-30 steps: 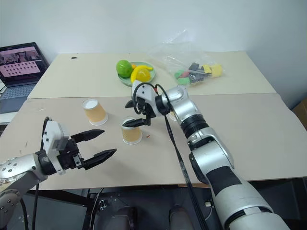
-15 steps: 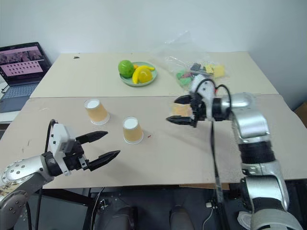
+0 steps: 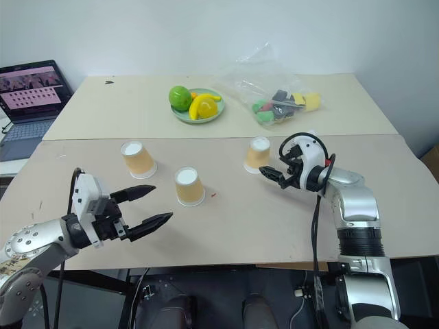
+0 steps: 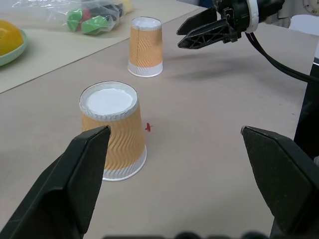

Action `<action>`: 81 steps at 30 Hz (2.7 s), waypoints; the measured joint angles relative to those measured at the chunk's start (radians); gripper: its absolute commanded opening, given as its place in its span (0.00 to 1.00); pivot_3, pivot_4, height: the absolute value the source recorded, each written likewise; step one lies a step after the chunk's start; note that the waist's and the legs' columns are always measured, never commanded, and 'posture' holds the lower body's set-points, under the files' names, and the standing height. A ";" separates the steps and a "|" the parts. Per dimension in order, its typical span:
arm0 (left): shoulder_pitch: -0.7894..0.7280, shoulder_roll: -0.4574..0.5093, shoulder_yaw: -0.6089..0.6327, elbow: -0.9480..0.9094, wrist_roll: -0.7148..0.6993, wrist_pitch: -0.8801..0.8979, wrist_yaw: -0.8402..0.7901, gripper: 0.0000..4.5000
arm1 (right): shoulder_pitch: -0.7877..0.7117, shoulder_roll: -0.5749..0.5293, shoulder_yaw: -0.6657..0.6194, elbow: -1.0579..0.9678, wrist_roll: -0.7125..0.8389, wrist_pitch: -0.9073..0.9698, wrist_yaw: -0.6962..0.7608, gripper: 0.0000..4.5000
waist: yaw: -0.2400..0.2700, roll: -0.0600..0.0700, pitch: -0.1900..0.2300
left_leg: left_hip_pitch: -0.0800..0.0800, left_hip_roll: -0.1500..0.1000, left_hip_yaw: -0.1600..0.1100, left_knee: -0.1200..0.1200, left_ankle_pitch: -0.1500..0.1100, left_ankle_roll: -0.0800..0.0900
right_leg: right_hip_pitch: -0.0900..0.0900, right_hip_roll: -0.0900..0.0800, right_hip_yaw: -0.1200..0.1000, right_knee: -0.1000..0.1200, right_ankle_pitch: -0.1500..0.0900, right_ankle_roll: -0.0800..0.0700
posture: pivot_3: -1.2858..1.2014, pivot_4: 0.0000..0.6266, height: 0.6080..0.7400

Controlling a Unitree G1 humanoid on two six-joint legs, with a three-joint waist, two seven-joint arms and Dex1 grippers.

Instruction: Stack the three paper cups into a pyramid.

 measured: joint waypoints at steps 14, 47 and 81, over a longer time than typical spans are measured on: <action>0.030 -0.001 0.020 -0.017 -0.011 0.000 0.028 1.00 | -0.198 0.063 0.088 0.317 -0.040 -0.205 -0.004 0.99 | -0.002 0.000 0.000 | 0.000 0.000 0.000 0.000 0.000 0.000 | 0.000 0.000 0.000 0.000 0.000 0.000 | 0.52 0.24 1.00; 0.063 -0.002 0.037 -0.069 -0.014 0.001 0.063 1.00 | -0.392 0.101 0.113 0.670 -0.116 -0.523 0.204 0.68 | -0.003 0.001 0.000 | 0.000 0.000 0.000 0.000 0.000 0.000 | 0.000 0.000 0.000 0.000 0.000 0.000 | 0.52 0.24 1.00; 0.057 0.001 0.040 -0.079 -0.033 0.024 0.077 1.00 | -0.358 0.168 0.320 0.626 -0.091 -0.543 0.631 0.68 | -0.004 0.000 0.000 | 0.002 0.001 0.000 0.000 0.000 0.000 | 0.001 0.000 -0.001 0.001 0.000 0.000 | 0.52 0.24 1.00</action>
